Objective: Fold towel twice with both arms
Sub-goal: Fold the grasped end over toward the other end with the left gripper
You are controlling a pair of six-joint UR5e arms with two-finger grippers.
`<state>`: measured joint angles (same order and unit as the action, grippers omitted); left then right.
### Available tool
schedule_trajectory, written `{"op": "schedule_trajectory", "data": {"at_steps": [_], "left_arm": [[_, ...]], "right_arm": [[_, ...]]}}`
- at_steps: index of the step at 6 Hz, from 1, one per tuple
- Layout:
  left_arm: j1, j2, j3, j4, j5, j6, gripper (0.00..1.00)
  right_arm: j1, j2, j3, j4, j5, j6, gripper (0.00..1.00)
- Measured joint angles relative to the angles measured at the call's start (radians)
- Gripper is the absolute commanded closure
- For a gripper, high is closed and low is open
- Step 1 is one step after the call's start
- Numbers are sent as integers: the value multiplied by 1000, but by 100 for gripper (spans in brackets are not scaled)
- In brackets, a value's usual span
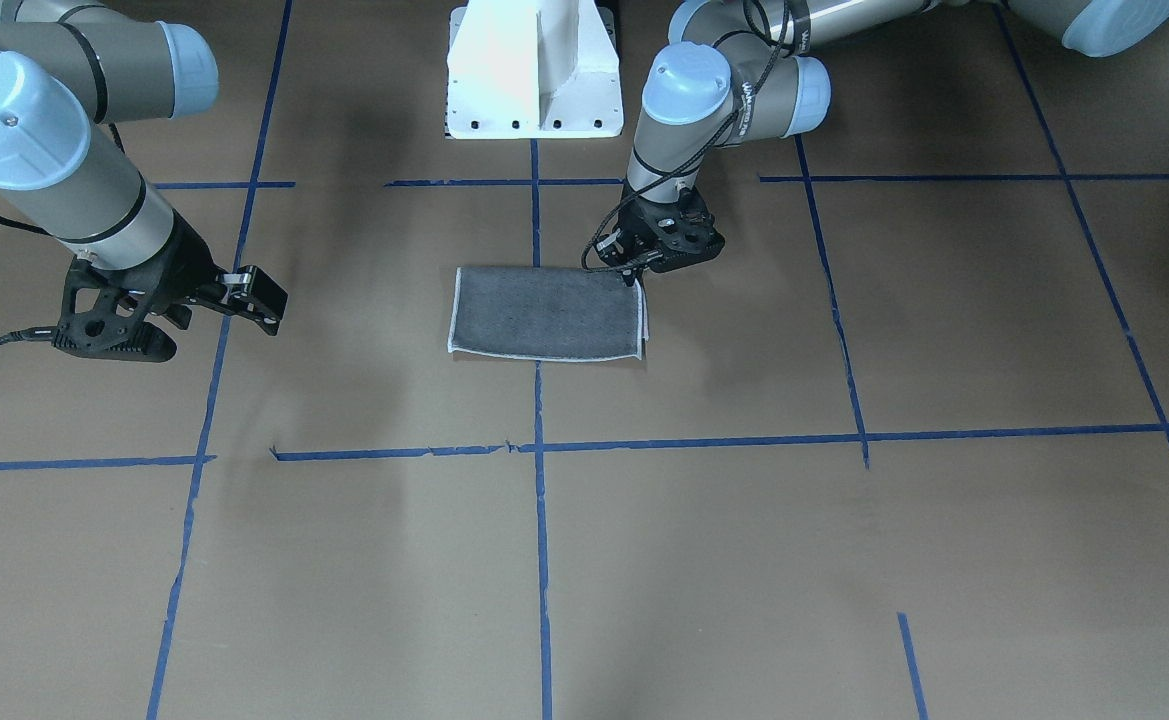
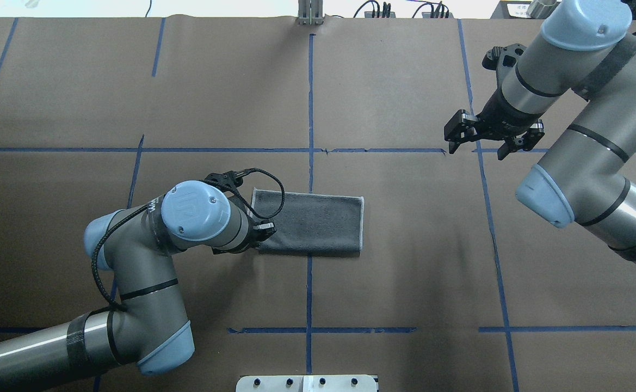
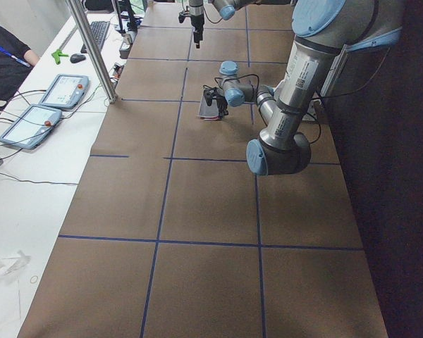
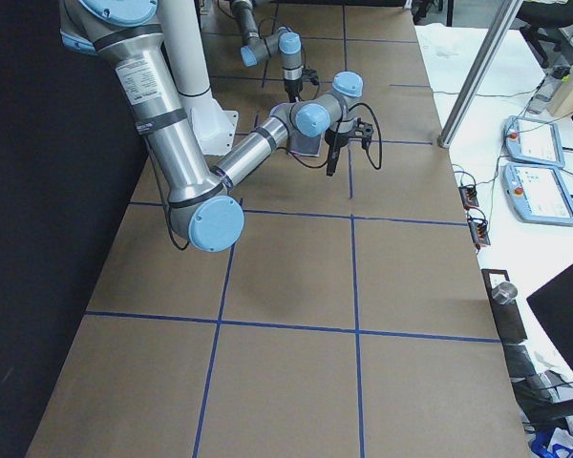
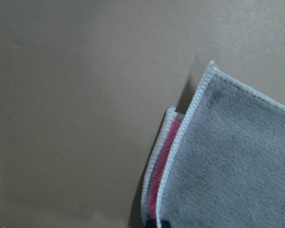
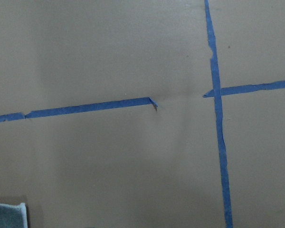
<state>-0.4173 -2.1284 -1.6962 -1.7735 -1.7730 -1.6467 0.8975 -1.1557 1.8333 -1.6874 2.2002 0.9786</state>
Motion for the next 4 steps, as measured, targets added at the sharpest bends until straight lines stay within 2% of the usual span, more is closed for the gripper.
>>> {"op": "schedule_trajectory", "data": {"at_steps": [2,3,4], "left_arm": [[-3,-134,31,101,2,0,100],[-2,-230,103,132,13,0,100],[1,-346,221,142,35,-1,100]], "right_arm": [[3,-41,34,0,3,-25,0],[5,-69,52,0,4,-50,0],[10,-87,58,1,6,-66,0]]}}
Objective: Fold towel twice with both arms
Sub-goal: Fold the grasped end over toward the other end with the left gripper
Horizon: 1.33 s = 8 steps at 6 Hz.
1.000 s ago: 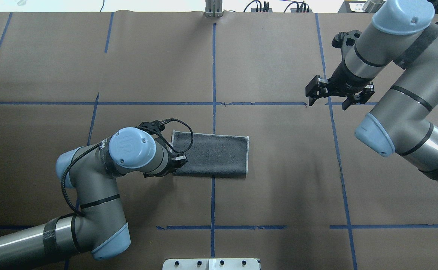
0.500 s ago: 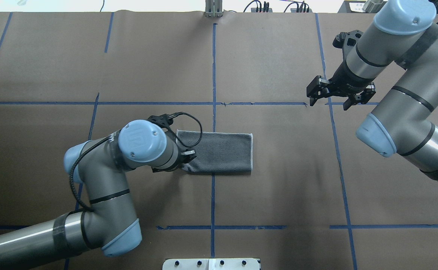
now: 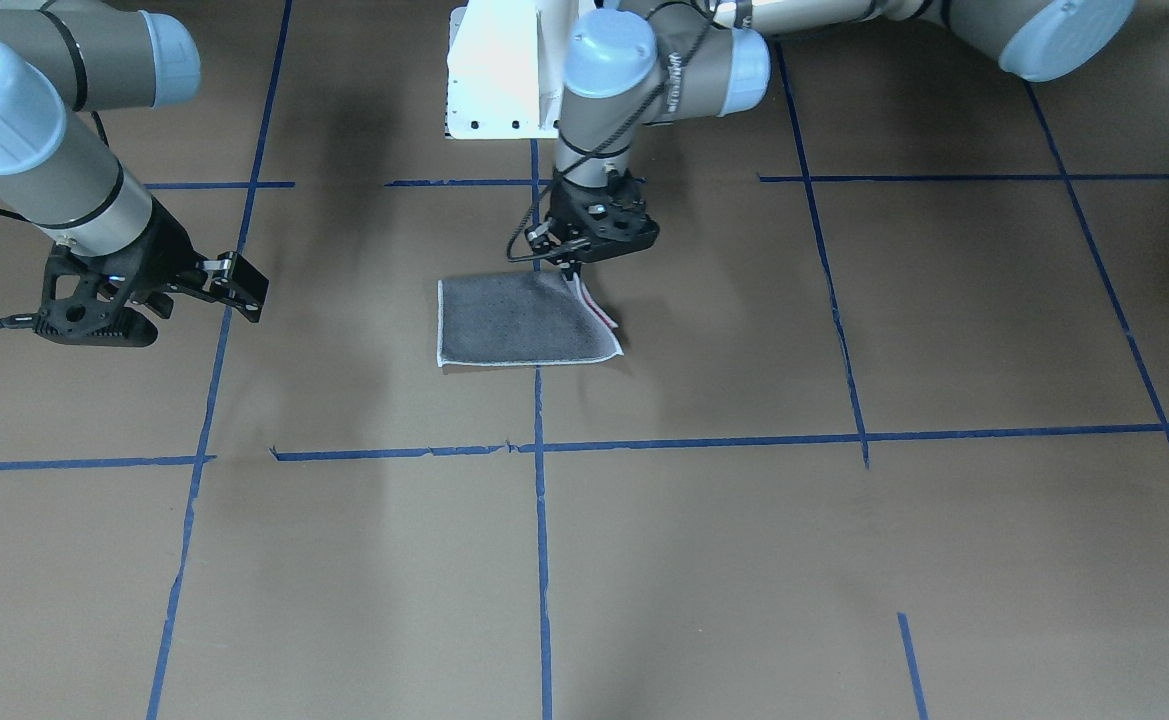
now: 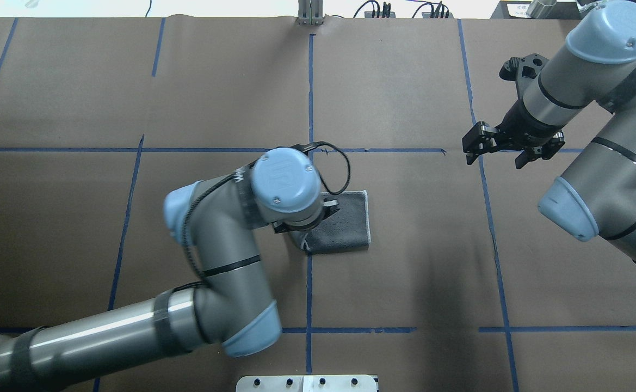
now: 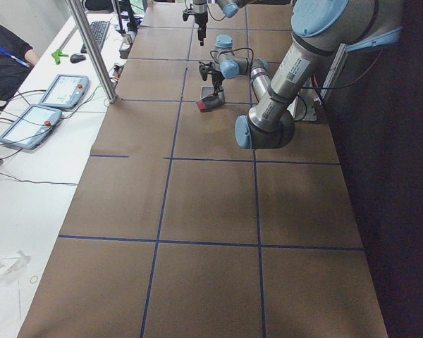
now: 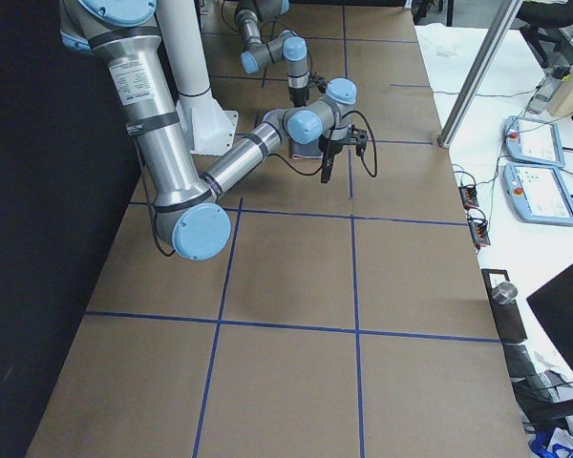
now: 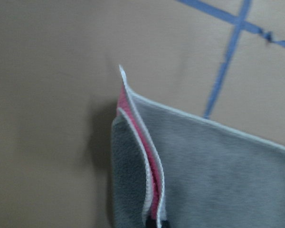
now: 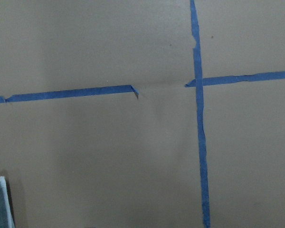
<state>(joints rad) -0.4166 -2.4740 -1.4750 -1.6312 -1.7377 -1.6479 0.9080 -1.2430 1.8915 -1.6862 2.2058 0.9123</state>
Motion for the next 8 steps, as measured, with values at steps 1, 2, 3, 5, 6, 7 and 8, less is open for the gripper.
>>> {"op": "schedule_trajectory", "data": {"at_steps": [1,2,3,5,6,7,8], "left_arm": [[5,-108,123,-1,17,0,100],[19,-170,195,-7,32,2,100],[38,-191,220,-11,48,18,98],[66,-195,227,-40,70,94,1],[71,-189,224,-70,73,133,0],[70,-184,212,-80,67,168,0],[47,-173,188,-73,22,219,0]], "right_arm": [[8,-15,1,1,4,-18,0],[15,-28,1,3,6,-33,0],[18,-33,1,3,6,-39,0],[20,-34,1,3,5,-41,0],[20,-33,1,3,3,-41,0],[20,-34,1,3,0,-40,0],[25,-35,2,3,2,-42,0]]}}
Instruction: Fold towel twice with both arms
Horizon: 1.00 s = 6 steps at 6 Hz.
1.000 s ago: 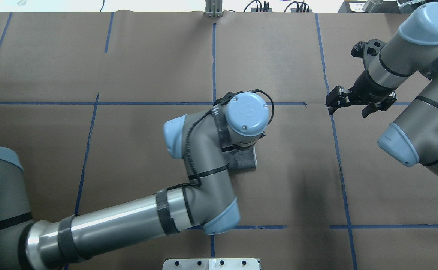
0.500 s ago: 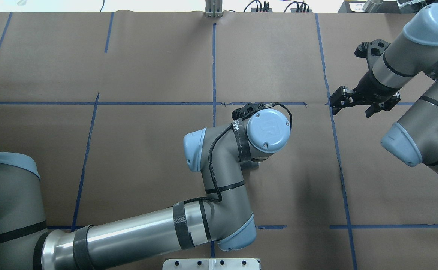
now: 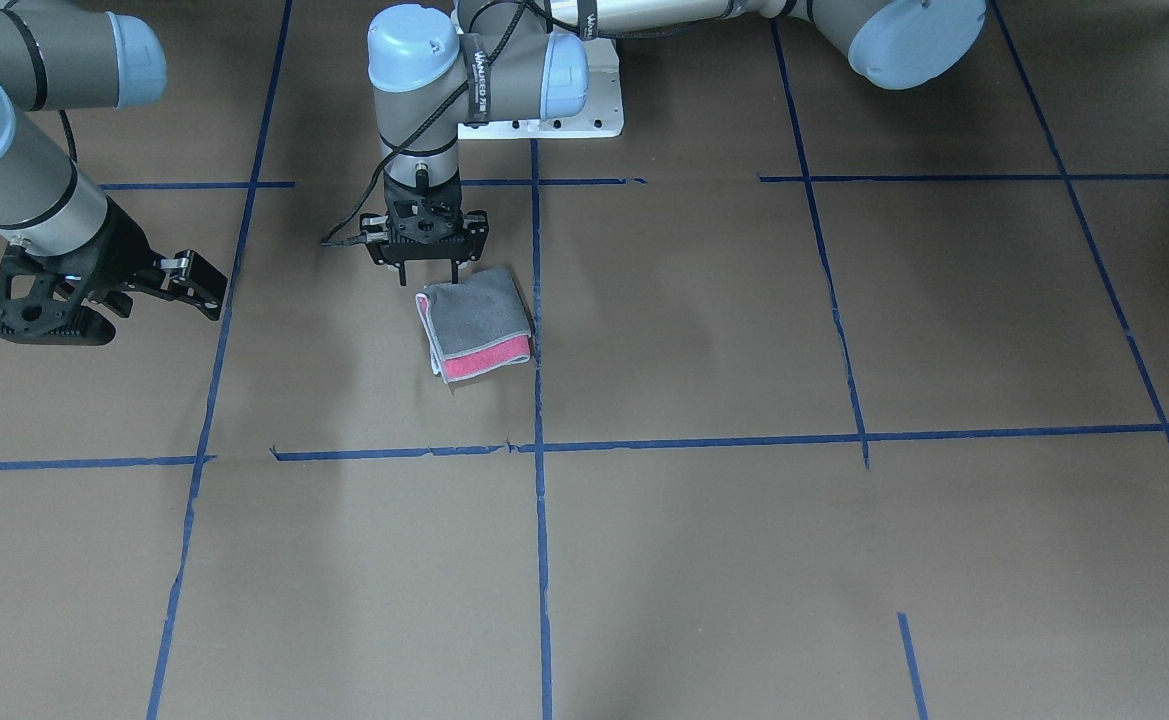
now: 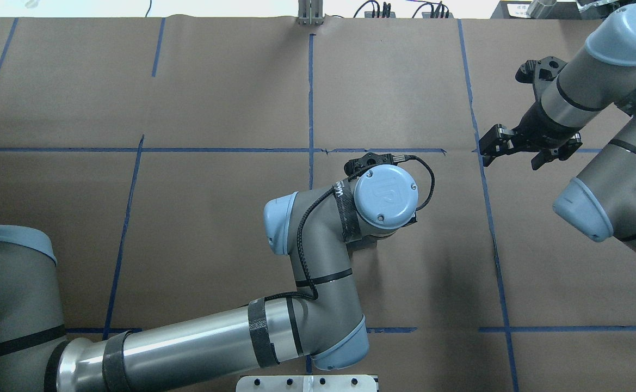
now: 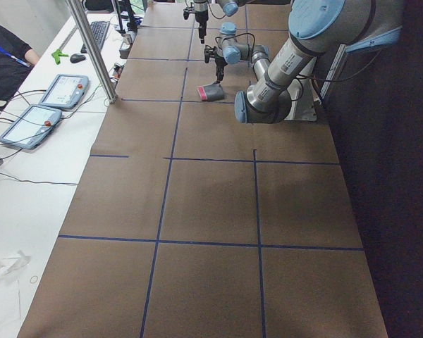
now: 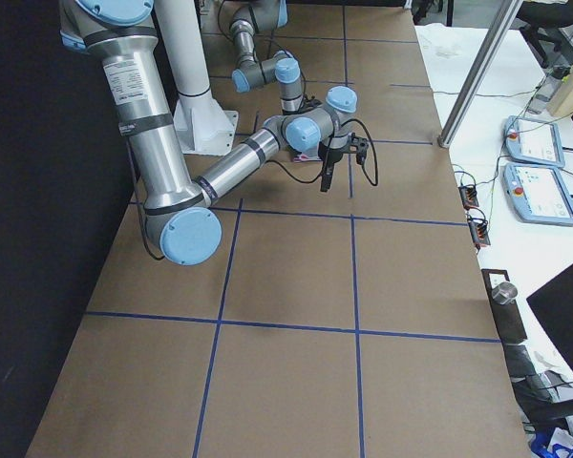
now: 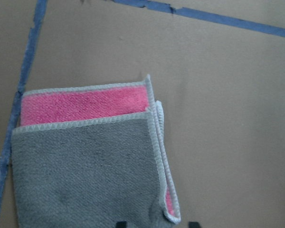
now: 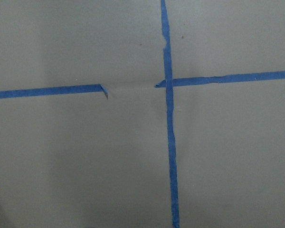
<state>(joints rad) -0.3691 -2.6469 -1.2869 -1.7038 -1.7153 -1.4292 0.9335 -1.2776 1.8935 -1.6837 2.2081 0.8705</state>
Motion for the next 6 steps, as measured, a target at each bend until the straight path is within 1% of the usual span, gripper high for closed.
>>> {"op": "schedule_trajectory", "data": {"at_steps": [1,2,3,4,5,6], "left_arm": [[-54,34,-43,32,-86,82,0],[-122,100,-116,90,-167,198,0],[-200,197,-211,155,-232,354,0],[-299,314,-299,200,-299,544,0],[-403,421,-356,218,-361,733,0],[-512,521,-391,223,-419,925,0]], "right_arm": [[14,-1,0,-2,6,-21,0],[44,-13,-1,-16,9,-94,0],[100,-44,4,-49,14,-228,0],[178,-99,12,-80,19,-397,0],[263,-172,22,-95,22,-572,0],[346,-263,45,-99,23,-728,0]]}}
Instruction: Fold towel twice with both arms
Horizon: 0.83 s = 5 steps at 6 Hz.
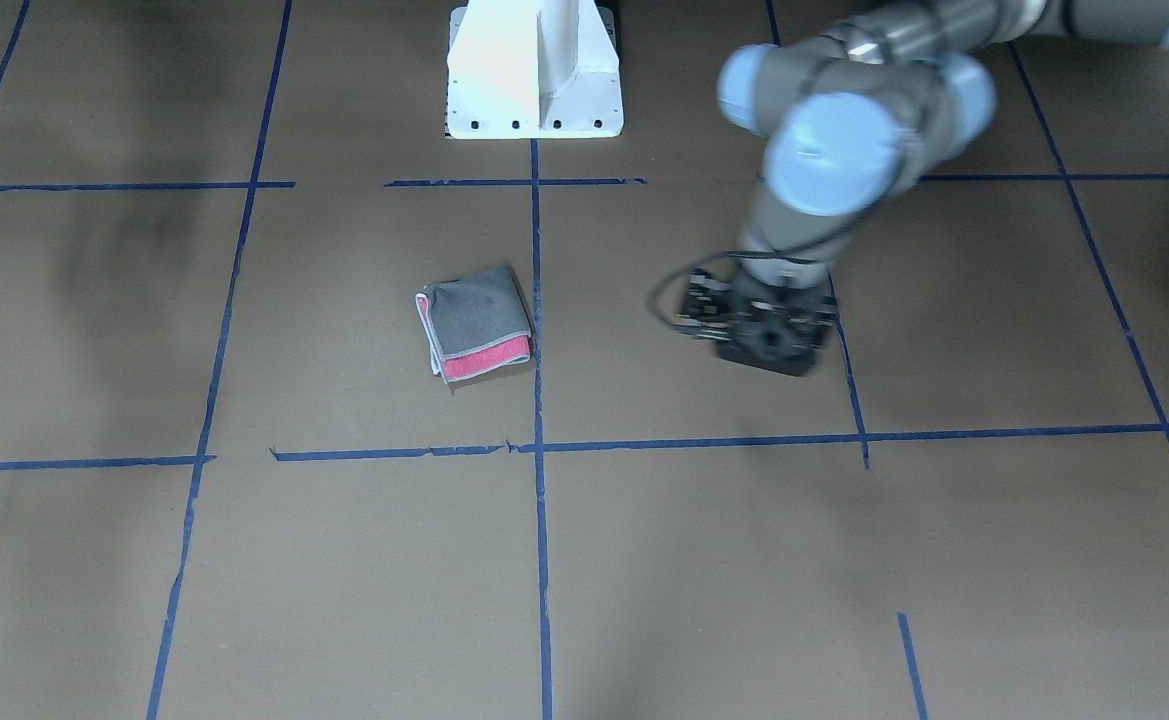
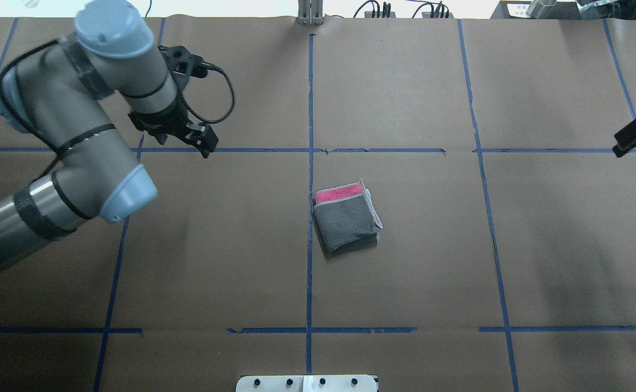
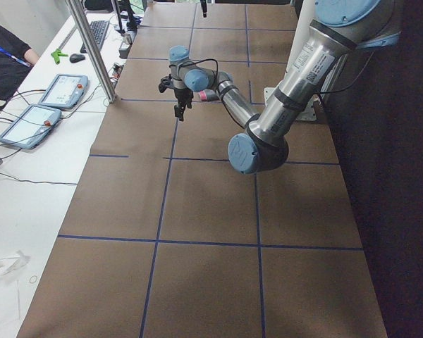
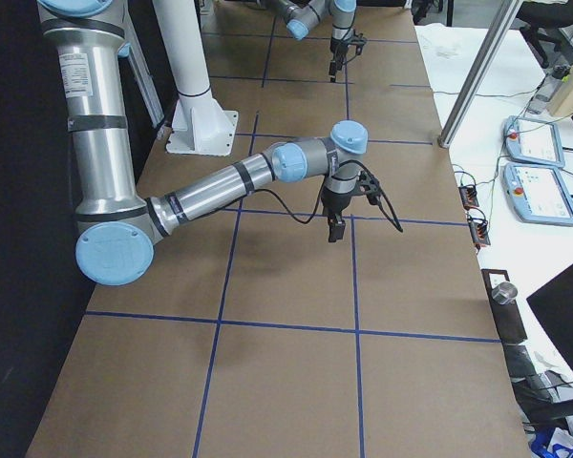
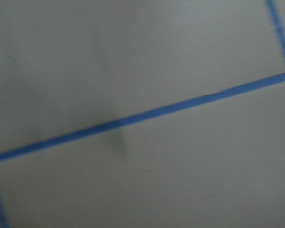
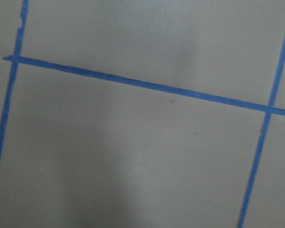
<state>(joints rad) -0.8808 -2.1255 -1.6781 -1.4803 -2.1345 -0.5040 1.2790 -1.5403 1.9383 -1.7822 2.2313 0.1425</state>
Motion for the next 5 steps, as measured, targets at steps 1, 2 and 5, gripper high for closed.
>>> {"op": "schedule_trajectory", "data": {"at_steps": [1,2,5], "left_arm": [[-114,95,-15,2,-58,194,0],[-235,187,-14,2,-115,374,0],[-542,475,-5,-7,-251,637,0]], "right_arm": [[73,-89,26,1,0,-126,0],[142,-163,38,4,0,-240,0],[247,-274,38,7,-1,-351,0]]}}
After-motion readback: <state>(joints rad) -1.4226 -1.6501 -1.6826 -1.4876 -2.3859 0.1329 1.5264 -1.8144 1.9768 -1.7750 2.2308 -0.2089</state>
